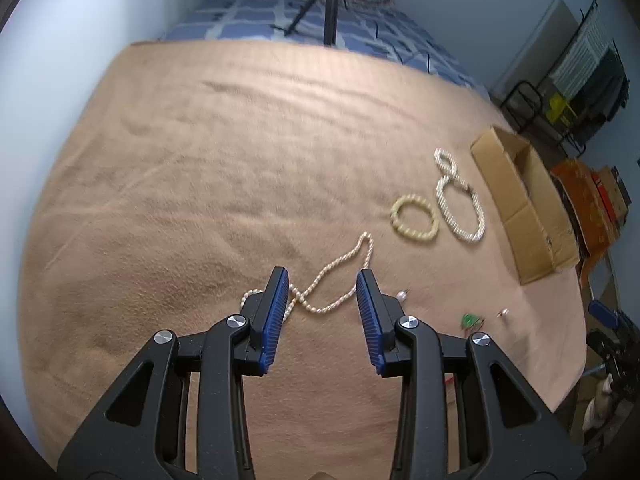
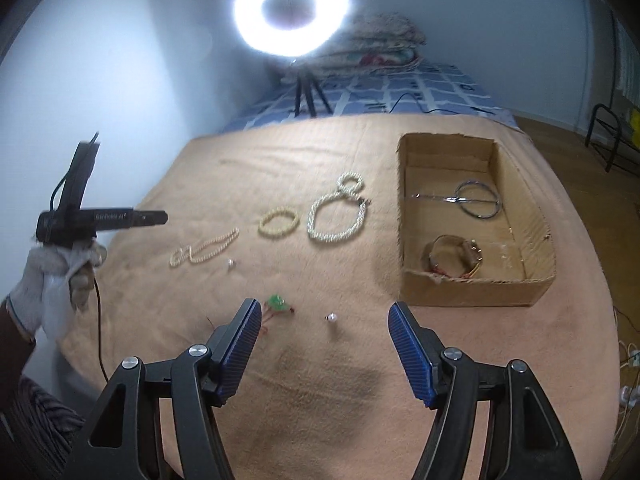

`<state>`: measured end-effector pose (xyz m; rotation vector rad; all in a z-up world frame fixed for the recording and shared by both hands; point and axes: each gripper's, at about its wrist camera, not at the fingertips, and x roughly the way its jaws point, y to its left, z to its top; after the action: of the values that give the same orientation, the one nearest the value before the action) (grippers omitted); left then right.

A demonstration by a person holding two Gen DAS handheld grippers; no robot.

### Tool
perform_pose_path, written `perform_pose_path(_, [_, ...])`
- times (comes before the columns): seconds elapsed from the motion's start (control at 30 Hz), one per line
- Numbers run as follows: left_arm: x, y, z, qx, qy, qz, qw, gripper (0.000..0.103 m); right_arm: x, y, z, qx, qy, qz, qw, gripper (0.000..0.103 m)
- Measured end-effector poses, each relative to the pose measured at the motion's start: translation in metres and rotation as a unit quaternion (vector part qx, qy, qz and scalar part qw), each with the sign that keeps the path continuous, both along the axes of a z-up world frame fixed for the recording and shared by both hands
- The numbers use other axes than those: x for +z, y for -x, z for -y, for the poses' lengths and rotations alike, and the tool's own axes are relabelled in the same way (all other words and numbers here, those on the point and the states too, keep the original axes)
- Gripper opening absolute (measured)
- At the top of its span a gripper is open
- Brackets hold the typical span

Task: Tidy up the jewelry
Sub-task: 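Move the left tool to the pearl necklace while the right tool reaches the pearl stud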

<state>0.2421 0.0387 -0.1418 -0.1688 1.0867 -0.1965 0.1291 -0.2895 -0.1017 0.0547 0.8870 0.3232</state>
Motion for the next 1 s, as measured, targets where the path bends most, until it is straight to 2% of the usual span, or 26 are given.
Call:
perform_pose_path(0.13, [-0.016, 0.002, 0.008, -0.032, -0.030, -0.011, 0.9990, 0.035, -0.017, 0.001, -0.008, 0.010, 0.024, -0.009, 1.000, 0.068])
perform_pose_path(0.3, [-0.033, 0.008, 0.027, -0.079, -0.080, -0.016, 0.9936, 0.035, -0.037, 0.000, -0.017, 0.033, 0.043, -0.026, 0.998, 0.067])
perform_pose_path(0.67, [-0.063, 0.000, 0.038, -0.109, -0.140, -0.030, 0.9837, 0.036, -0.072, -0.020, -0.026, 0.047, 0.075, -0.053, 0.995, 0.066])
perform_pose_path(0.87, [-0.069, -0.009, 0.038, -0.123, -0.161, -0.021, 0.9790, 0.040, -0.083, -0.028, -0.023, 0.052, 0.084, -0.065, 0.993, 0.059])
perform_pose_path(1.0, [-0.067, -0.004, 0.039, -0.150, -0.158, -0.022, 0.9757, 0.040, -0.088, -0.029, -0.025, 0.070, 0.096, -0.067, 0.991, 0.048])
